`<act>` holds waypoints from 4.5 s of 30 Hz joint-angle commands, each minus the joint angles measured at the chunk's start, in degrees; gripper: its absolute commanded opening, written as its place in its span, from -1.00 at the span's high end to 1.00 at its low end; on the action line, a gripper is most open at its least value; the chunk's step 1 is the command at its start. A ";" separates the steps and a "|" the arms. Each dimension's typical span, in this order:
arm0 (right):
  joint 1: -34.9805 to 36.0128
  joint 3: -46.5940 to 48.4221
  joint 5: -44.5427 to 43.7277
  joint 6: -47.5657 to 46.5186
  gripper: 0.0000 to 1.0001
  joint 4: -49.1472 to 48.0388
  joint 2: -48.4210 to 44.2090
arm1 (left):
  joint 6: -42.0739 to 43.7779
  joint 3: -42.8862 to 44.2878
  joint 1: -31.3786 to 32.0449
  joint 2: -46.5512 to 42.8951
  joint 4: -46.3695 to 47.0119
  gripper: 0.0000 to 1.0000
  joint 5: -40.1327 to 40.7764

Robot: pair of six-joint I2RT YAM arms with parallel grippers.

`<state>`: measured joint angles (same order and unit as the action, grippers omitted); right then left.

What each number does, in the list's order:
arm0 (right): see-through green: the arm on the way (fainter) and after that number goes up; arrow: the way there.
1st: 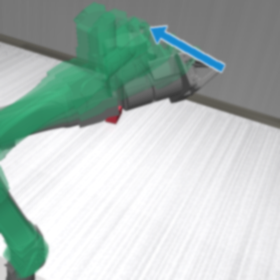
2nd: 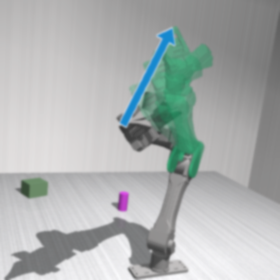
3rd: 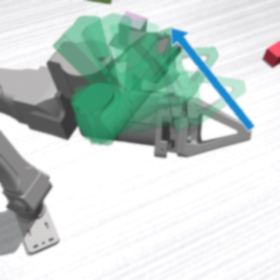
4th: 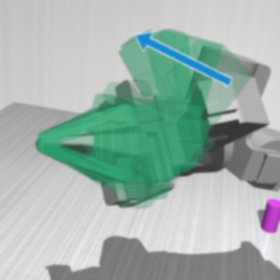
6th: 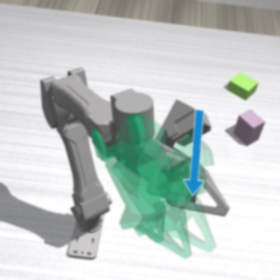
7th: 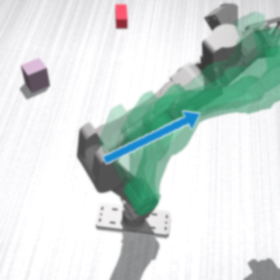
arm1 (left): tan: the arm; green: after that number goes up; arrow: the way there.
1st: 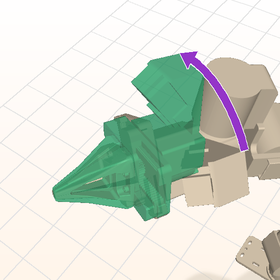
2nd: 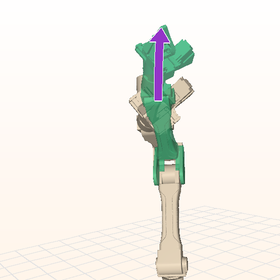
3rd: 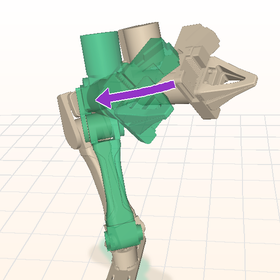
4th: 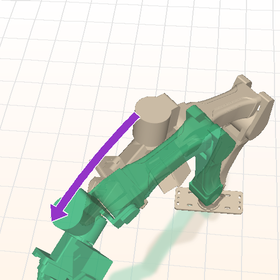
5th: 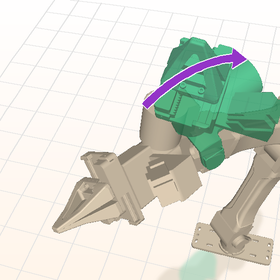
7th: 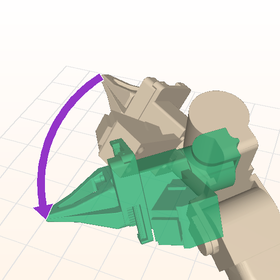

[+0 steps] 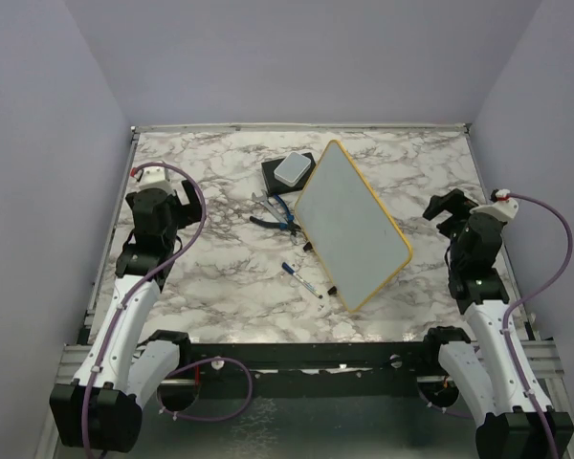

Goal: Write a sentence on the whiteboard
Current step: Pick up the whiteboard stand from the center of the board, then put down the whiteboard stand at the center of the board.

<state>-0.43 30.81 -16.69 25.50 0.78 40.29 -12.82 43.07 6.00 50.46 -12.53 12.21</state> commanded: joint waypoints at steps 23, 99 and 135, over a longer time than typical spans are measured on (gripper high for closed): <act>0.16 16.66 9.10 -1.41 -0.96 12.97 -0.13 | -11.12 -12.16 32.97 6.18 29.47 -0.83 -20.67; 0.16 29.19 11.28 -5.48 -0.96 20.49 -3.59 | -12.47 16.88 61.05 68.31 43.13 0.70 10.77; 0.16 28.33 13.35 -5.54 -0.96 21.49 -3.82 | -10.97 34.75 61.32 75.93 39.45 -0.06 9.67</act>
<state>-0.43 58.98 -5.19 20.88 20.14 36.69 -27.09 80.20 66.15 131.20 29.34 25.98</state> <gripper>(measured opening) 0.979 0.480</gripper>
